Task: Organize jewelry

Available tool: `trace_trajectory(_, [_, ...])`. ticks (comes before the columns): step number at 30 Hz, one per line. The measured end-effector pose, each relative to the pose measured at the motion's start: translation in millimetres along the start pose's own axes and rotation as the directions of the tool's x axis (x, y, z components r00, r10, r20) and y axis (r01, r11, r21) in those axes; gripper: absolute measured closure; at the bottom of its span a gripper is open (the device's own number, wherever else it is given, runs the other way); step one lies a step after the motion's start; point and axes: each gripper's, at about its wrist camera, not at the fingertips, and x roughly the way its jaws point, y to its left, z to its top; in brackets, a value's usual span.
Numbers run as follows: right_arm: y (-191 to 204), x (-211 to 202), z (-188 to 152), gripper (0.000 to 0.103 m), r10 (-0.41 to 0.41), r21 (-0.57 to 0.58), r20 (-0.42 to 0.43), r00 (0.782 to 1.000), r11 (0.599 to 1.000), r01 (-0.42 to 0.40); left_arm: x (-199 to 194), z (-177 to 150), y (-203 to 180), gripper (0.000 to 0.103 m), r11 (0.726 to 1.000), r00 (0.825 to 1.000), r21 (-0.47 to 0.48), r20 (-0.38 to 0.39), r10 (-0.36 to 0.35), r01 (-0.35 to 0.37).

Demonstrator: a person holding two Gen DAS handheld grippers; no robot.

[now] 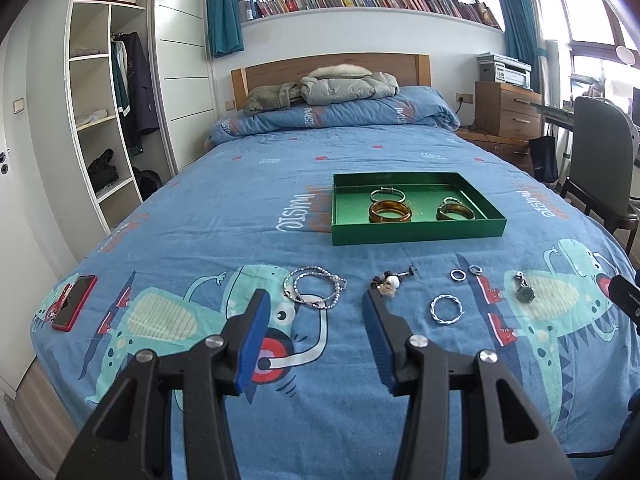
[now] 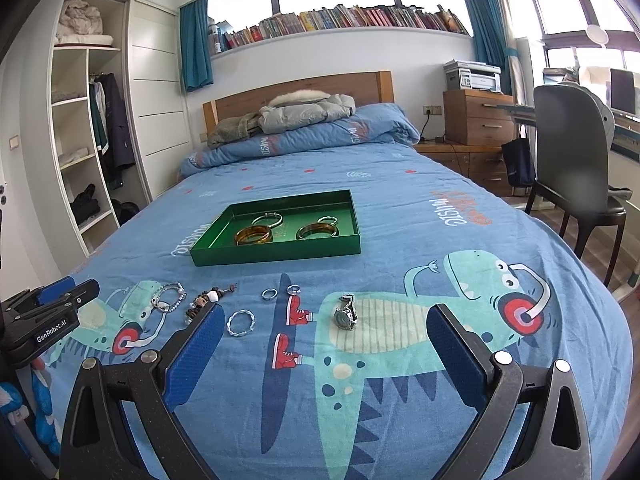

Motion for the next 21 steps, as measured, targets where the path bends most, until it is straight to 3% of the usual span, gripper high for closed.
trace_trajectory(21, [-4.1,8.5,-3.4,0.001,-0.004,0.01,-0.009,1.0,1.0,0.005,0.2,1.3,-2.9,0.057,1.0,1.0,0.006,-0.006,0.007,-0.007])
